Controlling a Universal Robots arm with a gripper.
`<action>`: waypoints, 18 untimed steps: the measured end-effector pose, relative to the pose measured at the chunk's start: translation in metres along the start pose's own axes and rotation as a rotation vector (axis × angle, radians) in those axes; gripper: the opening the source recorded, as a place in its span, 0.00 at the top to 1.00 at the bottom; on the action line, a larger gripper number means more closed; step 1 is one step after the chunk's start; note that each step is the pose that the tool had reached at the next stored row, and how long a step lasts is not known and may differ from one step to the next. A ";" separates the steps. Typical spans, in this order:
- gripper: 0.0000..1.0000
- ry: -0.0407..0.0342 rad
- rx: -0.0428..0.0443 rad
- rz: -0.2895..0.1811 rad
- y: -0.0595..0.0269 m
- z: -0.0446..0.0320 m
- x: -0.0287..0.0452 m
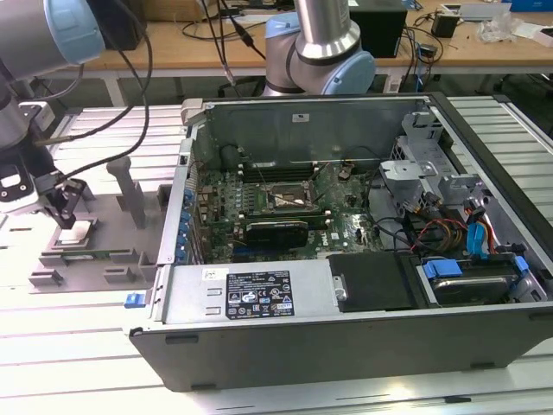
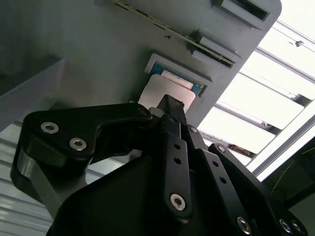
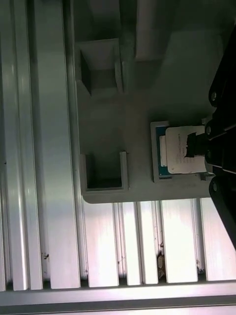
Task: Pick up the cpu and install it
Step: 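Pick up the cpu and move it towards the insertion slot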
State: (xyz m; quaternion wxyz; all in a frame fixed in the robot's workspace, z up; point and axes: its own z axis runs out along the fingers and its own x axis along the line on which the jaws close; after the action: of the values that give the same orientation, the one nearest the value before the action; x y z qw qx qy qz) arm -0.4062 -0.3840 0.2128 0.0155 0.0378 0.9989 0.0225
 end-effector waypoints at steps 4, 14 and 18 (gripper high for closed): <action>0.89 0.0003 0.0000 0.000 -0.0002 0.0022 0.0000; 0.45 0.0002 -0.0004 0.000 -0.0002 0.0023 0.0000; 0.45 -0.0063 -0.0010 -0.006 0.0000 0.0118 0.0010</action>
State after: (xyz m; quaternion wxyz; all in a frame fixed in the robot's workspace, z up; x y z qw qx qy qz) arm -0.4068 -0.3834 0.2010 0.0187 0.0349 0.9990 0.0228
